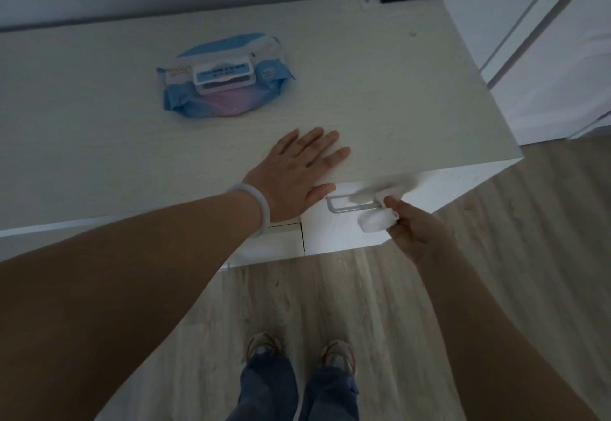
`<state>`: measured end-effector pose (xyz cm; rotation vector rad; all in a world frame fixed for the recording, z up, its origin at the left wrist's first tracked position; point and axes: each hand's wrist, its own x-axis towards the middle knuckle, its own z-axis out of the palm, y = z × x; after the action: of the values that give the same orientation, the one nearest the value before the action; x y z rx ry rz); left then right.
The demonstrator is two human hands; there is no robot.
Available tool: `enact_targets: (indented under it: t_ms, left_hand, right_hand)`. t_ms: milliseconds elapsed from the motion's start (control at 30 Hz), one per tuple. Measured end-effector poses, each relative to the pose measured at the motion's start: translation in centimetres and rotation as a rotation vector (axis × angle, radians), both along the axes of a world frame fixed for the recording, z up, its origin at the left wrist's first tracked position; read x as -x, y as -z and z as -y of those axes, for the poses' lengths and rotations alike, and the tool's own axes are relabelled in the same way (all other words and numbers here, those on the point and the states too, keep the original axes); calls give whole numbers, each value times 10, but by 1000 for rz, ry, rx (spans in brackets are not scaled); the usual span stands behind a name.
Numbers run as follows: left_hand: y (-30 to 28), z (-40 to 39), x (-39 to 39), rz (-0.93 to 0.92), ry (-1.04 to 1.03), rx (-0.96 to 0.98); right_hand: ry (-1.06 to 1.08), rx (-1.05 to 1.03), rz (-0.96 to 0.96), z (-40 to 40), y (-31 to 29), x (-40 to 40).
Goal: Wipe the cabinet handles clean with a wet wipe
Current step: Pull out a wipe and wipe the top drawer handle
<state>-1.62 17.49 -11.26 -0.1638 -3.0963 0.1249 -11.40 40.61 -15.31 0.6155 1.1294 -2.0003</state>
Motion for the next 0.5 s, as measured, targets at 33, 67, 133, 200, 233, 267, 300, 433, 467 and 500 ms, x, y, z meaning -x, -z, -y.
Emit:
enact_targets:
  t_ms: [33, 67, 133, 200, 233, 267, 300, 433, 467, 500]
  left_hand:
    - [0, 0, 0, 1, 0, 0]
    - [0, 0, 0, 3, 0, 1]
    - [-1, 0, 0, 8, 1, 4]
    - [-1, 0, 0, 8, 1, 4]
    - [0, 0, 0, 6, 1, 5]
    - [0, 0, 0, 5, -1, 7]
    - [0, 0, 0, 5, -4, 8]
    - [2, 0, 0, 18, -5, 14]
    - [2, 0, 1, 20, -6, 13]
    - [1, 0, 1, 22, -7, 12]
  right_hand:
    - [15, 11, 27, 1, 1, 2]
    - [42, 28, 51, 3, 2, 4]
    - [92, 62, 79, 9, 4, 3]
    - [137, 84, 73, 14, 11, -4]
    - [151, 88, 58, 16, 15, -8]
    - [156, 76, 31, 17, 16, -13]
    - [157, 63, 0, 19, 18, -17]
    - [216, 6, -40, 29, 15, -34]
    - [244, -10, -36, 33, 12, -38]
    - [276, -20, -31, 36, 8, -41]
